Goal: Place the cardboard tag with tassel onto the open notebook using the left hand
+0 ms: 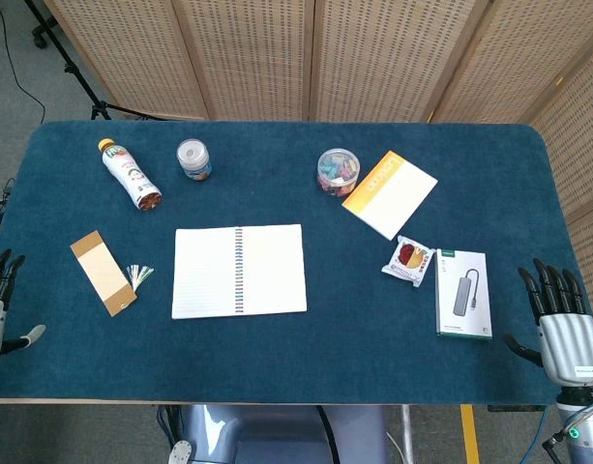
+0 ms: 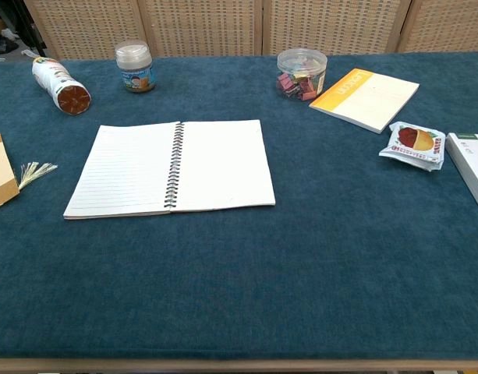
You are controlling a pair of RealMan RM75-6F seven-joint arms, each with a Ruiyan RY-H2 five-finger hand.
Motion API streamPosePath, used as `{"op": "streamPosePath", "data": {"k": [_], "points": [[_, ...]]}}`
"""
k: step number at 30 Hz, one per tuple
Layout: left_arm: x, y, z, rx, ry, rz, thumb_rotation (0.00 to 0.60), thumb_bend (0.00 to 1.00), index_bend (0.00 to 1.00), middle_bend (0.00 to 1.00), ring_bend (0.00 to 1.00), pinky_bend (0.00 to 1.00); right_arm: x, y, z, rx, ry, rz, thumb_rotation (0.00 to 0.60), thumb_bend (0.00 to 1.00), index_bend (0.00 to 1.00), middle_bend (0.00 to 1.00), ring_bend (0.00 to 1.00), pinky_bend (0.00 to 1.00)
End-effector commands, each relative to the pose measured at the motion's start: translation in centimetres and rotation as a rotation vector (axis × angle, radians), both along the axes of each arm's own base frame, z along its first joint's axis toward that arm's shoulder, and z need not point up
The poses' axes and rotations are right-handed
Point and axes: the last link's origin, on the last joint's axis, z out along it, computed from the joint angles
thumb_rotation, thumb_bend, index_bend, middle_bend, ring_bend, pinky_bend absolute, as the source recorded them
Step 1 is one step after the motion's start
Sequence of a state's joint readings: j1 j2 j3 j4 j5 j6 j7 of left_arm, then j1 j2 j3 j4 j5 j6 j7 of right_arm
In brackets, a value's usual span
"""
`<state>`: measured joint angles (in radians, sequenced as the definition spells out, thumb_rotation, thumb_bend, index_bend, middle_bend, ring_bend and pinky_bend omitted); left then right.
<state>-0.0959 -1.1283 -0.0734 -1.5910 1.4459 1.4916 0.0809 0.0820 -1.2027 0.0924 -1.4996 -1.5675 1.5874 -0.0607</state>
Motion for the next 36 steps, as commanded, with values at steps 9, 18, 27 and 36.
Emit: {"op": "streamPosePath", "data": {"k": [9,18,27,36], "points": [[-0.4,1.1,-0.2,-0.042,0.015,-0.021,0.6,0.0,0.0,0.0,0.0,0.0,0.0,0.1,0.1,0.014,-0.006,-0.017,0.6,0.0,0.03,0.0,0.0,0.0],[-3.7,9.1,-1.8,-0.289,0.192,-0.186,0.6,0.02,0.0,0.0,0.0,0.0,-0.3,-0.6,-0.7,0.021,0.019,-0.056,0.6,0.0,0.03,0.0,0.0,0.0],[-5.5,12.5,-4.6,-0.426,0.263,-0.222,0.6,0.04,0.1,0.0,0.0,0.0,-1.1,-1.3,-1.1,0.019,0.046,-0.11,0.6,0.0,0.03,0.0,0.0,0.0],[-5.8,13.5,-6.6,-0.469,0.265,-0.215,0.6,0.16,0.18,0.0,0.0,0.0,-1.5,-1.5,-1.4,0.027,0.057,-0.134,0.6,0.0,0.03,0.0,0.0,0.0]]}}
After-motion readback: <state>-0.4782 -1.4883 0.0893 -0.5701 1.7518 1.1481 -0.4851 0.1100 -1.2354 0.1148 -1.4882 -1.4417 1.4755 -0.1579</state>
